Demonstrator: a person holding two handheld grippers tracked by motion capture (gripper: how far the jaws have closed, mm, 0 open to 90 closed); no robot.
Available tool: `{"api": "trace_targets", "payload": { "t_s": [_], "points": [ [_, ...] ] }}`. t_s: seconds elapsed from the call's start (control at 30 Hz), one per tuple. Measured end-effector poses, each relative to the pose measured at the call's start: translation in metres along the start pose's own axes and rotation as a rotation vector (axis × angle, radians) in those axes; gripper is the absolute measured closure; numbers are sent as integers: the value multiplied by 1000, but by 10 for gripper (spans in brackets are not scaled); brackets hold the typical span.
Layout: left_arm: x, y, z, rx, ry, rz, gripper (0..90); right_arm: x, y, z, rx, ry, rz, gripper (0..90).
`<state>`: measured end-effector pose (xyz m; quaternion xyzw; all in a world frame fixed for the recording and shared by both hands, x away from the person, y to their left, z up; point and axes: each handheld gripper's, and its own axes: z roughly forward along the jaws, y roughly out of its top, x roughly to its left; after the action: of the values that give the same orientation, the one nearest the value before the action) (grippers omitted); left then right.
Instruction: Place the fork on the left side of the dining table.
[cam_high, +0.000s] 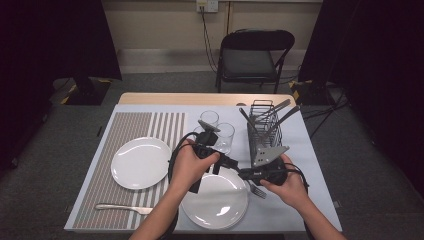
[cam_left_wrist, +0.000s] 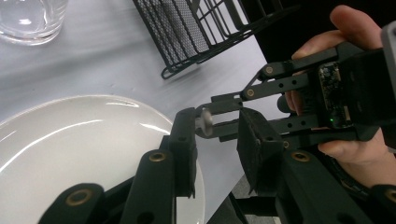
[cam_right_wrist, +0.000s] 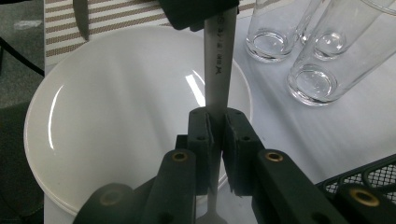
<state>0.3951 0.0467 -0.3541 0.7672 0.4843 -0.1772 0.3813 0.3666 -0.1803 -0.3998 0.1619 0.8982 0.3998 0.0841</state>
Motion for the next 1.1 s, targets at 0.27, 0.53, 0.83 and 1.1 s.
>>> {"api": "trace_targets", "payload": {
  "t_s": [0.27,0.53,0.83,1.1],
  "points": [
    [6,-4,3,-15,-15,-21,717,3,0,-1,-6,-14,-11,825],
    [11,-9,7,-43,-37,-47,758,5,-1,1,-10,-13,-8,824],
    [16,-14,12,-72,-37,-55,810,6,-2,5,-8,-19,14,823],
    [20,-18,17,-72,-35,-51,828,7,-2,9,-9,-23,15,821]
  ]
}}
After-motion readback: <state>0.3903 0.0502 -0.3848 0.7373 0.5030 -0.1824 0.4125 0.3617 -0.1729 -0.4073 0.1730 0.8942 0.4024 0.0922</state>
